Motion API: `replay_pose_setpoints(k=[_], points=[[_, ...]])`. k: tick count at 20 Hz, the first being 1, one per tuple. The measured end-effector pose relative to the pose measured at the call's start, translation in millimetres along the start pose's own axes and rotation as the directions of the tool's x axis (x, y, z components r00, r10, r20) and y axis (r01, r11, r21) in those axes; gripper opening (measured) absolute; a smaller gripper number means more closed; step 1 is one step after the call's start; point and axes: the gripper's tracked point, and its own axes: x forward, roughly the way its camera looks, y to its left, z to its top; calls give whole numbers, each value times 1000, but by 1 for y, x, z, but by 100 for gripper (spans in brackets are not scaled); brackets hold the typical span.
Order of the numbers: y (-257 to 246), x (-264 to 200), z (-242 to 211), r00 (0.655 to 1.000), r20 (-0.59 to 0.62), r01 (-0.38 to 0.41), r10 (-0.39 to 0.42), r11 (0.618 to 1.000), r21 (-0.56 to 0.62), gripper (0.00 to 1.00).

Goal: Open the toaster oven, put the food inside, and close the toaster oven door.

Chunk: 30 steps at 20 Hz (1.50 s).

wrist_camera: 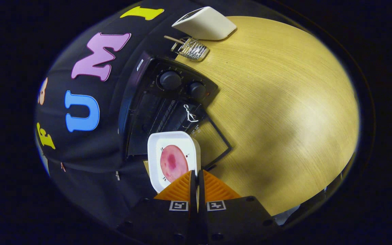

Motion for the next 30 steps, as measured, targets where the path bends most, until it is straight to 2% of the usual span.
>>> replay_pose_setpoints(k=[3,8,13,23,27,30], points=[[12,21,-1,999,49,3,-9,993,121,5],[35,54,10,986,159,21,-53,980,199,6],[46,87,22,967,228,27,-116,932,360,5],[69,134,32,941,298,-2,-162,876,482,5],[76,141,37,940,319,-65,-125,849,525,8],[80,143,32,948,302,-75,-100,852,519,11]])
